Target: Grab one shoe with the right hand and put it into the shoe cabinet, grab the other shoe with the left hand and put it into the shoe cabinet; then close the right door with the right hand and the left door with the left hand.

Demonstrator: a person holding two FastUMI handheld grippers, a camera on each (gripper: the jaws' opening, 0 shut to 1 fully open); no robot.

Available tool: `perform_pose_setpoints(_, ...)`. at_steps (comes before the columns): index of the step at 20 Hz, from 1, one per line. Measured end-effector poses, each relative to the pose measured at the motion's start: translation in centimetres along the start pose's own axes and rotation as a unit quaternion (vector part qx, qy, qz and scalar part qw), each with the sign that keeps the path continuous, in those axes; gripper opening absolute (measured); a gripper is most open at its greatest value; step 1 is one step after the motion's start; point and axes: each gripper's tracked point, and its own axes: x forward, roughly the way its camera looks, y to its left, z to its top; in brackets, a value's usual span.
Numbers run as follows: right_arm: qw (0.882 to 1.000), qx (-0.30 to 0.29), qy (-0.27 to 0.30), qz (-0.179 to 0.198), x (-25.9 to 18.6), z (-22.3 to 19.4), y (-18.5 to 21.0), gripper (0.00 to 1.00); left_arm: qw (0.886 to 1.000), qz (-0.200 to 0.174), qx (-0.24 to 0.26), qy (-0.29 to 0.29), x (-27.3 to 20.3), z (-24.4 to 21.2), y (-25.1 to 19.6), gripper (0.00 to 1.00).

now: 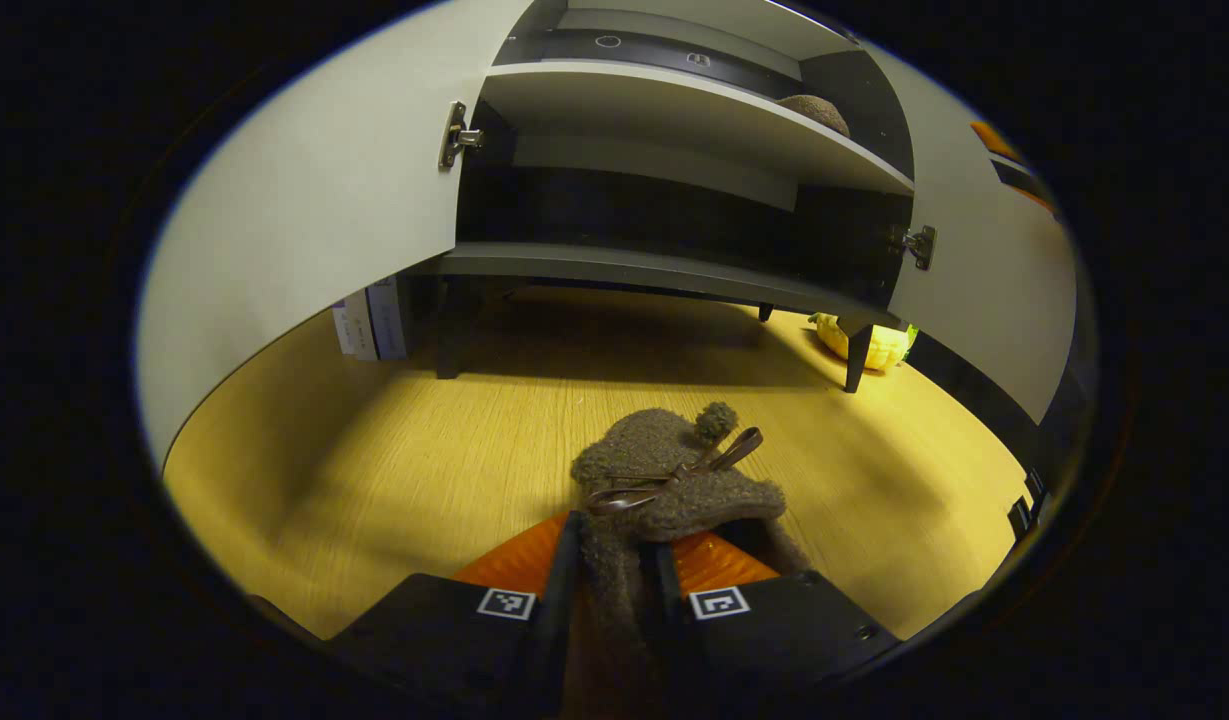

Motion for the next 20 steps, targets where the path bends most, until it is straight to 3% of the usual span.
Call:
perform_pose_setpoints(1,1.0,0.001,0.006,0.002,0.2,-0.4,0.2,0.99,1.0,0.008,0.0,-0.001,0.2,0.1,0.3,0.28)
perform_pose_setpoints(3,1.0,-0.005,0.016,0.003,0.5,-1.1,0.1,0.99,1.0,0.007,0.013,-0.001,0.3,0.2,0.1,0.12)
perform_pose_setpoints(5,1.0,-0.002,0.027,0.007,0.6,-1.8,0.6,0.98,1.0,0.001,0.015,0.0,0.3,0.3,0.1,0.08)
perform_pose_setpoints(7,1.0,0.0,0.028,0.012,0.7,-1.8,0.8,0.99,1.0,-0.018,-0.005,0.006,0.1,0.3,-0.5,0.06)
perform_pose_setpoints(12,0.999,-0.001,0.039,0.014,1.0,-1.5,0.9,0.99,1.0,-0.01,-0.001,-0.005,-4.6,3.4,-1.3,0.05)
perform_pose_setpoints(15,0.999,0.011,0.05,0.017,1.1,-0.9,1.0,0.99,1.0,-0.017,0.001,-0.026,-9.4,8.0,-2.9,0.05)
perform_pose_setpoints(20,0.998,0.01,0.062,0.013,1.7,0.8,0.2,0.99,0.998,0.011,-0.009,-0.053,-16.6,17.0,-4.4,0.05)
